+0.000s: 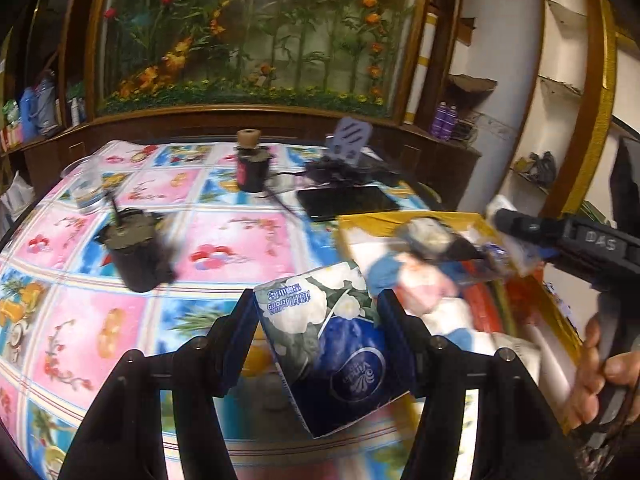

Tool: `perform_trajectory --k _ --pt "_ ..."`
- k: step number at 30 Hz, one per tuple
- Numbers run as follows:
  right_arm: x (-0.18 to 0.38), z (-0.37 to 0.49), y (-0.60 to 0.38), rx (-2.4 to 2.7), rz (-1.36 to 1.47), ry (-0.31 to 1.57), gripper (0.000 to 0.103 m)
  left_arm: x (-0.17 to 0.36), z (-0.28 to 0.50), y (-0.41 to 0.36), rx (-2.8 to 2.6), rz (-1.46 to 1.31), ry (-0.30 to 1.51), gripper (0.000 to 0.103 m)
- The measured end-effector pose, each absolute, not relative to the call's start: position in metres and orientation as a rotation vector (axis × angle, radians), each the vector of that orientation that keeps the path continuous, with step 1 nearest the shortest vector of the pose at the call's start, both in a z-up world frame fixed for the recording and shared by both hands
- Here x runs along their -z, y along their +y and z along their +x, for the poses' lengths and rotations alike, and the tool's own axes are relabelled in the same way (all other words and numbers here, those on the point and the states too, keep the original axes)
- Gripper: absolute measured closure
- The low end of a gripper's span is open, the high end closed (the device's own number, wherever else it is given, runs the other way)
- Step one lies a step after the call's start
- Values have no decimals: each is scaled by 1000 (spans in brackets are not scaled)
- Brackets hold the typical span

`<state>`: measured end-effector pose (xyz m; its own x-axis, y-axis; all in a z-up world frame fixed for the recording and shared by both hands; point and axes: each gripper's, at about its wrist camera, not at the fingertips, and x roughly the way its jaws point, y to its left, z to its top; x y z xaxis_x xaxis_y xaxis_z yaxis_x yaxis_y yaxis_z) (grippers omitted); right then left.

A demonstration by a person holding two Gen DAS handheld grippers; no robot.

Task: Organize soft objects
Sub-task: 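Carry the tissue box in the left tool and Face pack in the right tool over the box, then lower and release the tissue box with the left tool while the right tool lowers the Face pack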

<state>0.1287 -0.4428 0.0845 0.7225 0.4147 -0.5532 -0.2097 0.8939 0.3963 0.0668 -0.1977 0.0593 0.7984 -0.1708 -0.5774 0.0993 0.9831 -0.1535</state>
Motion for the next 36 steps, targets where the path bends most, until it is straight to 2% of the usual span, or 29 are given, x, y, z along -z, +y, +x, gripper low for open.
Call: perform_trajectory --k 12,36 --pt "-71 133 -457 -251 311 743 59 -55 87 -278 239 -43 686 43" --pt "-49 148 -456 -188 280 844 58 -51 68 -310 234 152 610 43"
